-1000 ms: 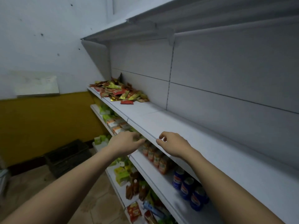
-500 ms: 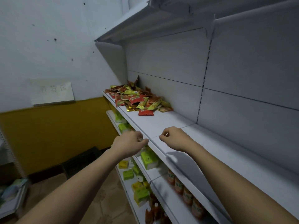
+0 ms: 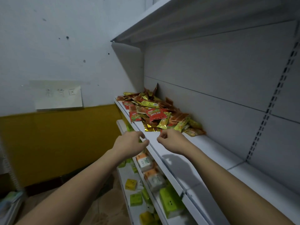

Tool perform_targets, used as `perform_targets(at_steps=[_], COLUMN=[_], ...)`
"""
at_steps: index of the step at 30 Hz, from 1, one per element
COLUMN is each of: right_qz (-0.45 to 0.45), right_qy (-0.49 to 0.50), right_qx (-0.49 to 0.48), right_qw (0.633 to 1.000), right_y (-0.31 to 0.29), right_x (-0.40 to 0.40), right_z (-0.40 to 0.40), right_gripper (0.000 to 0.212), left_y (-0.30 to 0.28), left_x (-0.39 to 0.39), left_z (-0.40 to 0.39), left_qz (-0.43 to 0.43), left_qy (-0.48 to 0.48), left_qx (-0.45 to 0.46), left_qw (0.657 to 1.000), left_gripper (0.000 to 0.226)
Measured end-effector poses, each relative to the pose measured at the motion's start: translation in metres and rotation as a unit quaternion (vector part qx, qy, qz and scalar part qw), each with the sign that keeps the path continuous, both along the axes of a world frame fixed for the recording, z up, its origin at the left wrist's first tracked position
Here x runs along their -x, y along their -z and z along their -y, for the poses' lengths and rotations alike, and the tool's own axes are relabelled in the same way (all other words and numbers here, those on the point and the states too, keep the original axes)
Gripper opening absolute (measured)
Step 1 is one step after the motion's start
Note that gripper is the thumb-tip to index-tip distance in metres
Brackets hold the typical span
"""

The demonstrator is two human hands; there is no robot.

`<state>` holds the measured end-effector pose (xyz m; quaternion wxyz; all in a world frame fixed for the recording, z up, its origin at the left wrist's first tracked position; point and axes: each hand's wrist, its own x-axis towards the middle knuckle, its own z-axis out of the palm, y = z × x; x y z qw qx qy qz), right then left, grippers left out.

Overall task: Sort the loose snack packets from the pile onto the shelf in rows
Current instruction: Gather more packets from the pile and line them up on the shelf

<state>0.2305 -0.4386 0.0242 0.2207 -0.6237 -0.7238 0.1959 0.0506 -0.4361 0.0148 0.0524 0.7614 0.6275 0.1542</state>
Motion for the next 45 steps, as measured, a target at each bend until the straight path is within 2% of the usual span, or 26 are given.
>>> perform_targets(at_steps=[6, 13, 18, 27, 32, 39, 42, 45], right_qz=[-0.019, -0.071, -0.108, -0.192, -0.108, -0.115, -0.085, 0.008], right_qy=[0.056, 0.123, 0.201, 0.365, 0.424, 0.424, 0.447, 0.440], right_qx=[0.027, 0.025, -0.002, -0.077, -0.116, -0.119, -0.094, -0.019], right_qw=[0.998, 0.990, 0.974, 0.908, 0.892, 0.890, 0.885, 0.898], right_y=[0.009, 0.026, 0.040, 0.047, 0.043, 0.042, 0.037, 0.030], right_x=[0.046, 0.071, 0.042, -0.033, -0.047, -0.038, -0.037, -0.035], right_z=[-0.102, -0.192, -0.233, -0.324, -0.361, -0.449, -0.498, -0.536], right_gripper=[0.035, 0.026, 0.026, 0.019, 0.005, 0.002, 0.008, 0.017], left_y=[0.017, 0.025, 0.034, 0.034, 0.031, 0.030, 0.028, 0.028], left_x=[0.039, 0.068, 0.037, -0.028, -0.052, -0.056, -0.043, -0.039], left_z=[-0.110, -0.223, -0.289, -0.399, -0.457, -0.569, -0.621, -0.665], left_qz=[0.052, 0.060, 0.093, 0.102, 0.122, 0.118, 0.129, 0.119], left_qy=[0.054, 0.133, 0.200, 0.299, 0.328, 0.349, 0.362, 0.386], left_qx=[-0.001, 0.010, 0.012, 0.015, 0.008, -0.038, -0.037, -0.029], left_qw=[0.997, 0.989, 0.975, 0.949, 0.937, 0.929, 0.922, 0.914], left_gripper=[0.043, 0.040, 0.033, 0.029, 0.028, 0.027, 0.030, 0.031])
